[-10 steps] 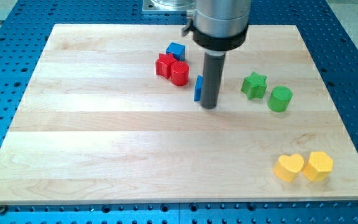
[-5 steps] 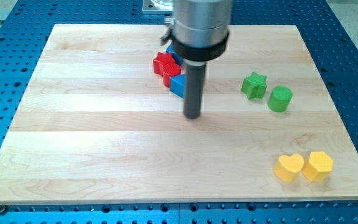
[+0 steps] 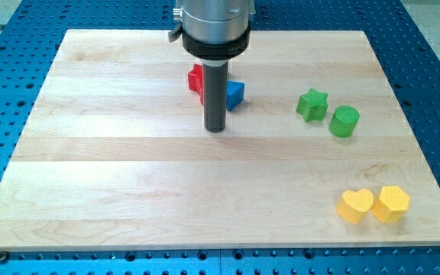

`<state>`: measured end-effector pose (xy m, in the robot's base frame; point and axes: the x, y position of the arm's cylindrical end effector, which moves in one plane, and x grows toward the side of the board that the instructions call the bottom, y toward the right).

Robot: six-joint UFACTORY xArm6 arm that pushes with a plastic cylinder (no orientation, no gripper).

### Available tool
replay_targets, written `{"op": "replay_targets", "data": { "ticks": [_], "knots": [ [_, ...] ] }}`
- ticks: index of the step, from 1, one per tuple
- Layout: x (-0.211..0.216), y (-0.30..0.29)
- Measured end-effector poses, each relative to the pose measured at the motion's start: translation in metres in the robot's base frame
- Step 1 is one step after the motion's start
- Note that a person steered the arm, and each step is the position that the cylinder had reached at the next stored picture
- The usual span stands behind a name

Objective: Slide the blue triangle to the right of the blue cube

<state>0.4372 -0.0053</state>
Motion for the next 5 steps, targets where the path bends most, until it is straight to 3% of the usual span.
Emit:
{"op": "replay_targets", "data": {
  "ticks": [1, 2, 5],
  "knots": [
    [-0.002, 0.016],
    [-0.042, 0.02],
    [-0.085, 0.032]
  ]
}}
